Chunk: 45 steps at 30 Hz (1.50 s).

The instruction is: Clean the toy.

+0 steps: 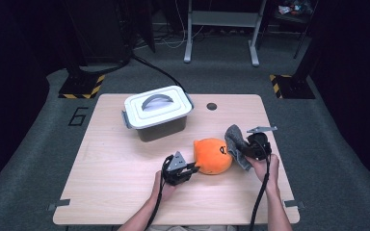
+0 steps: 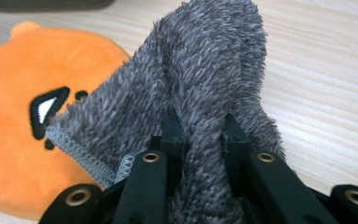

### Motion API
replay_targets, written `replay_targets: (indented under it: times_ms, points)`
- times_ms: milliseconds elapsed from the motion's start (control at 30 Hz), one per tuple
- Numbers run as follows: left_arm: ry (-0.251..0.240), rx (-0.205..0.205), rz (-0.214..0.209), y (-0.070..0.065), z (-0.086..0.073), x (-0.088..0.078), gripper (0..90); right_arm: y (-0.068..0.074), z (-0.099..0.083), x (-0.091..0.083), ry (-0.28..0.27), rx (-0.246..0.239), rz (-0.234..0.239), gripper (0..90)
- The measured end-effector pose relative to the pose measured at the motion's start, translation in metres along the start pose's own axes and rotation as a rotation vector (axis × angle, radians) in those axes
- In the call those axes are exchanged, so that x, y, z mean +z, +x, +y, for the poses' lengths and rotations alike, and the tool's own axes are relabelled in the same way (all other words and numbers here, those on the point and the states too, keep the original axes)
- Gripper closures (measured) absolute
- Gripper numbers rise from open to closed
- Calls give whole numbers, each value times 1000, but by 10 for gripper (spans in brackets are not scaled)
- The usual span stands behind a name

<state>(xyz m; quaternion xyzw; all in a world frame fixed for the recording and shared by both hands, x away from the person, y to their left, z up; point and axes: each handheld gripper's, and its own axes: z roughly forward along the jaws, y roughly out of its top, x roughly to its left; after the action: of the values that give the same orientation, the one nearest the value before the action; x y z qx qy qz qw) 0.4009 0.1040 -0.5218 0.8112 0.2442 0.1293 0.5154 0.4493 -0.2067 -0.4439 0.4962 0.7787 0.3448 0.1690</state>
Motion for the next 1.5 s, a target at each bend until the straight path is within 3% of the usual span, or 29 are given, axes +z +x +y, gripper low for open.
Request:
replay_targets:
  times_ms: [100,167,267,433,600,767,800,900,967,1167,1500]
  points:
    - [3,-2,-1,0,0,0,785,2,6,-11,-39,-14,3,757]
    - [3,-1,-1,0,0,0,784,9,13,-22,-67,-12,25,757]
    - [3,-1,-2,0,0,0,784,25,22,-30,-91,-48,61,757]
    - [3,-1,-1,0,0,0,784,53,34,-27,-102,-115,126,757]
    - [4,0,-1,0,0,0,784,76,39,-14,-86,-164,189,755]
    - [4,1,0,0,0,0,784,90,39,3,-40,-220,164,754]
    - [3,0,0,0,0,0,783,92,39,5,-26,-210,160,754]
    - [0,4,5,0,0,1,783,96,37,9,-20,-237,103,754]
    - [0,0,-1,0,0,0,783,96,37,8,-19,-255,92,754]
    - [-1,-1,-1,0,0,1,783,90,36,5,-16,-242,62,753]
    - [-8,2,10,-1,0,1,782,53,19,-5,-31,-136,15,754]
